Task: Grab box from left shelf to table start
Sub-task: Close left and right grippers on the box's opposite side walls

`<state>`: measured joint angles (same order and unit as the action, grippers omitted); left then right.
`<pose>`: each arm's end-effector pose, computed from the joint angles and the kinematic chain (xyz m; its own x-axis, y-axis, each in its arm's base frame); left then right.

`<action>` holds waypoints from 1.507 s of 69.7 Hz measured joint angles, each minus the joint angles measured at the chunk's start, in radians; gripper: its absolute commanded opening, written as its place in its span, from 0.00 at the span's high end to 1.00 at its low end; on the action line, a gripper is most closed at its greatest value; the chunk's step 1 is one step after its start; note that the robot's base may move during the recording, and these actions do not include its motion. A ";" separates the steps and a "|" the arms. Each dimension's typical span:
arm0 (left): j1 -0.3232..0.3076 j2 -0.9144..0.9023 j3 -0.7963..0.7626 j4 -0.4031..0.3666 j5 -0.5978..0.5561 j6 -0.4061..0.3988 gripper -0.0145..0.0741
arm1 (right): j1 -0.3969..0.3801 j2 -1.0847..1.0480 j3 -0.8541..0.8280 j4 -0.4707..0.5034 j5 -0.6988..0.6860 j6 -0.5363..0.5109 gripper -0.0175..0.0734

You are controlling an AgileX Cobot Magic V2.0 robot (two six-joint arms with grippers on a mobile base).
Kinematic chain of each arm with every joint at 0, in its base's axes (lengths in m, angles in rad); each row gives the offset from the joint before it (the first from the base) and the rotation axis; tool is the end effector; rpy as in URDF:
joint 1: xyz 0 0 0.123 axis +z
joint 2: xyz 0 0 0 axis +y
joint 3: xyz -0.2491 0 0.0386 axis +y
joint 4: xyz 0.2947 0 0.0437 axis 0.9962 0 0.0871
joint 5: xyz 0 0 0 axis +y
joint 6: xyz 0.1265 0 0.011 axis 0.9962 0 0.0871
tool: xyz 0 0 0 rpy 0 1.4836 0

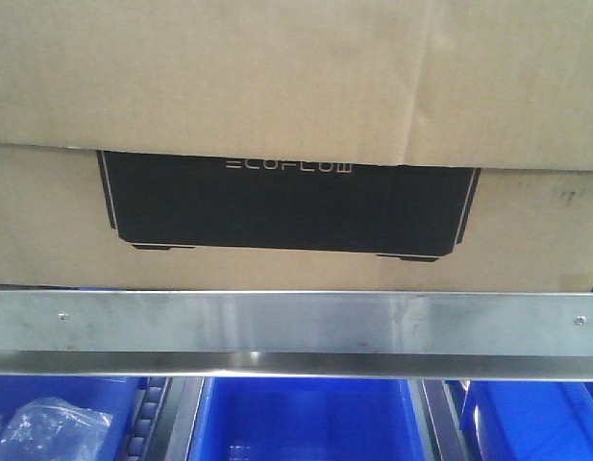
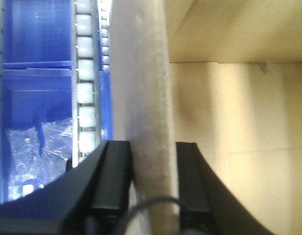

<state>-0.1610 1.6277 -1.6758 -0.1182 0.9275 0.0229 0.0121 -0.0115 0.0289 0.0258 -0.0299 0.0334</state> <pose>0.4265 -0.0814 0.3376 -0.7104 0.0668 -0.7006 0.1912 0.9764 -0.1008 0.1722 0.0020 0.2099 0.0987 0.0604 -0.9933 -0.0172 0.9981 0.0589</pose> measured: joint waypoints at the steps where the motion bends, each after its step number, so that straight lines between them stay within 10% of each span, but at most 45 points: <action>1: 0.000 0.000 0.000 0.002 0.000 -0.001 0.93 | 0.000 0.000 -0.002 0.000 -0.002 0.000 0.75; 20: 0.000 0.000 0.000 0.017 -0.002 -0.006 0.95 | 0.000 0.022 -0.225 0.000 0.125 0.000 0.71; 41: 0.000 0.001 0.000 0.020 -0.007 -0.008 0.95 | 0.000 0.336 -0.577 0.000 0.285 0.000 0.12; 83: 0.000 0.001 0.000 0.020 -0.014 -0.008 0.95 | 0.000 1.023 -1.252 0.111 0.838 -0.092 0.12; 105: 0.000 0.001 0.000 0.020 -0.019 -0.008 0.95 | 0.000 1.255 -1.369 0.127 0.888 -0.106 0.12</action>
<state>-0.1610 1.6283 -1.6758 -0.0979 0.9086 0.0151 0.0121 1.2432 -1.3397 0.1527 0.8578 -0.0725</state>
